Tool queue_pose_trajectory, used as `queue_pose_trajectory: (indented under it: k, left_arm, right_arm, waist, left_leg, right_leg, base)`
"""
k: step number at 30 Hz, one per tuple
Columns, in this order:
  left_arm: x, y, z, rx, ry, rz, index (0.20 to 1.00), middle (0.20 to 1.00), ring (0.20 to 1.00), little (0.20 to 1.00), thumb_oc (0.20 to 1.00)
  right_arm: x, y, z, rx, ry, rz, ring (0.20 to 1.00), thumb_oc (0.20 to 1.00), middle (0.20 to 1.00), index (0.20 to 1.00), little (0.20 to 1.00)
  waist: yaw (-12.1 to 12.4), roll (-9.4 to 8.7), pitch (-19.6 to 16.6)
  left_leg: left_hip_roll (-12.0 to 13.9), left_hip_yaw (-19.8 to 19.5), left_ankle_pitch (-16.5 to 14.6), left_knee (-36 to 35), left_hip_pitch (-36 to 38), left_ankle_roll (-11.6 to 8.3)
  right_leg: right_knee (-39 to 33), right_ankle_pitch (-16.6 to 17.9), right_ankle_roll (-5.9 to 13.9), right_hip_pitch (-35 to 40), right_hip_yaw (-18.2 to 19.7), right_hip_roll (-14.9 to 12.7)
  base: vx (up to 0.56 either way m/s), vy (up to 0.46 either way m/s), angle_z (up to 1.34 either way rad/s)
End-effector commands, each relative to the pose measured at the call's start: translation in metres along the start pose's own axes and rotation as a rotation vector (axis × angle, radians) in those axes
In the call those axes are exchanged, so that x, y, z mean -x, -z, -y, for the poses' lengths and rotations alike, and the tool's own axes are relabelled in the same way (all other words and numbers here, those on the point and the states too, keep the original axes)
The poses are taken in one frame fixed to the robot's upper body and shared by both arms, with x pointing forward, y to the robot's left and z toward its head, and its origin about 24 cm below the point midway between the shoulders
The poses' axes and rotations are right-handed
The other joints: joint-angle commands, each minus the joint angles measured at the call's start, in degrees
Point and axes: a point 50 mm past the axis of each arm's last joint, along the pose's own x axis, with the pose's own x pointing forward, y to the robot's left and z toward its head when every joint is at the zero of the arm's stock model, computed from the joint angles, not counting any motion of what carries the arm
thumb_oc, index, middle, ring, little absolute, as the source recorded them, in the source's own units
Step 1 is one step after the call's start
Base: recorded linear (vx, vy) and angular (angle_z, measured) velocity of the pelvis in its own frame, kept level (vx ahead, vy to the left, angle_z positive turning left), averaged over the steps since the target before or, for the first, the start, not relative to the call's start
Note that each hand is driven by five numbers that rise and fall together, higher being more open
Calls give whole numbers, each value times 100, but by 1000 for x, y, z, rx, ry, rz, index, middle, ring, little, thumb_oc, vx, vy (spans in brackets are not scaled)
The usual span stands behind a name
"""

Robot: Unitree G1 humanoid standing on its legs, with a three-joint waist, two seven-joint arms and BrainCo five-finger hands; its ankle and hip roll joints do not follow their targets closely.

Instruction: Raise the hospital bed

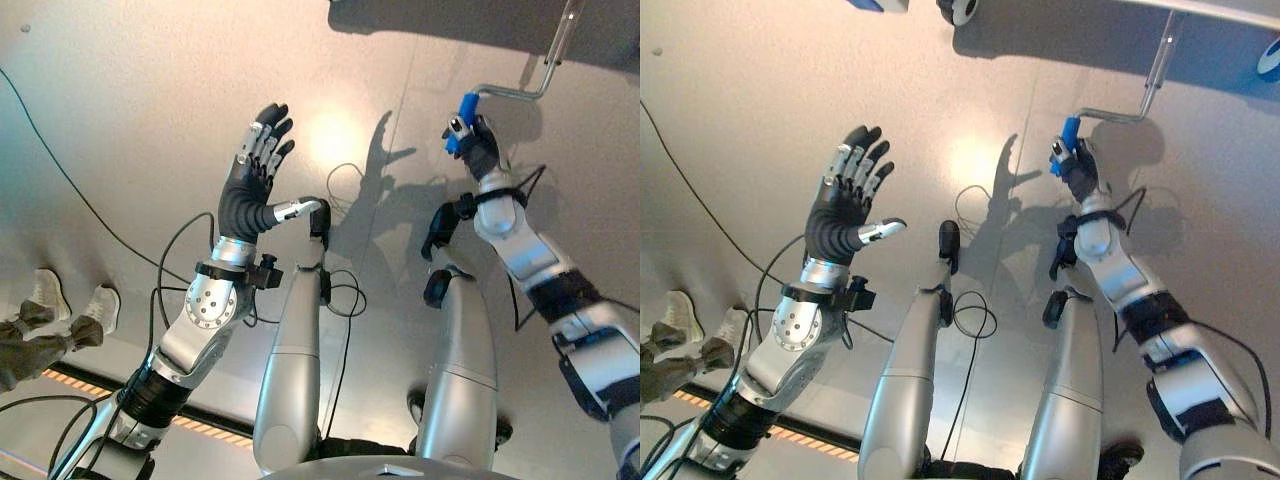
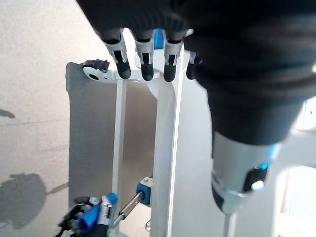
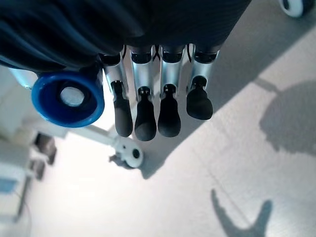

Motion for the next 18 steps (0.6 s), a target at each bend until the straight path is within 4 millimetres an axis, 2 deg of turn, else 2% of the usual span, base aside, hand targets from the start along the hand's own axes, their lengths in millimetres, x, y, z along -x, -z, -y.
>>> queue_pose_trajectory:
  k: [1, 7, 9, 15, 16, 17, 18]
  left_arm:
    - [10, -29, 4, -18, 72, 125, 1000, 1000, 1000, 1000, 1000]
    - [16, -33, -3, -29, 61, 126, 1000, 1000, 1000, 1000, 1000]
    - [17, -33, -4, -32, 62, 126, 1000, 1000, 1000, 1000, 1000]
    - [18, -33, -6, -20, 50, 124, 1000, 1000, 1000, 1000, 1000]
    - [18, -33, -6, -20, 49, 124, 1000, 1000, 1000, 1000, 1000]
    - [21, -19, -10, -4, 13, 62, 1000, 1000, 1000, 1000, 1000]
    - [20, -19, -10, -4, 13, 62, 1000, 1000, 1000, 1000, 1000]
  right_arm:
    - [11, -108, -11, -305, -44, 540, 200, 200, 200, 200, 200]
    - [20, -89, 13, -407, 51, 491, 200, 200, 200, 200, 200]
    - [19, -85, 18, -379, 72, 482, 200, 200, 200, 200, 200]
    - [21, -78, 17, -416, 83, 446, 200, 200, 200, 200, 200]
    - [21, -78, 17, -416, 82, 446, 391, 391, 391, 391, 391]
    - [21, -66, 10, -448, 60, 380, 1000, 1000, 1000, 1000, 1000]
    - [21, -66, 10, -449, 60, 380, 1000, 1000, 1000, 1000, 1000]
  waist:
    - [-109, -384, 5]
    - [-238, -498, 5]
    - [-261, -527, 5]
    - [-293, -586, 5]
    - [-294, -586, 5]
    - [-295, -621, 5]
    - [-296, -619, 5]
  left_leg:
    - [-405, 209, 240, -474, 186, 442]
    - [-360, 271, 250, -583, 465, 407]
    - [-353, 283, 234, -581, 524, 406]
    - [-332, 292, 210, -577, 682, 407]
    - [-331, 292, 210, -580, 686, 407]
    - [-324, 300, 223, -613, 822, 407]
    - [-324, 299, 224, -618, 827, 407]
  right_leg:
    - [-238, -263, 496, 814, 188, -155]
    - [-431, -188, 526, 1089, 190, -123]
    - [-450, -188, 523, 1153, 201, -116]
    - [-498, -179, 524, 1316, 191, -102]
    - [-502, -178, 524, 1321, 190, -101]
    - [-523, -165, 519, 1458, 164, -87]
    - [-529, -164, 519, 1465, 161, -87]
  base:
    - [-74, 16, -2]
    - [-14, -10, -8]
    - [0, 0, 0]
    - [0, 0, 0]
    - [-21, -46, -2]
    - [-15, -35, -1]
    - [-29, -60, -1]
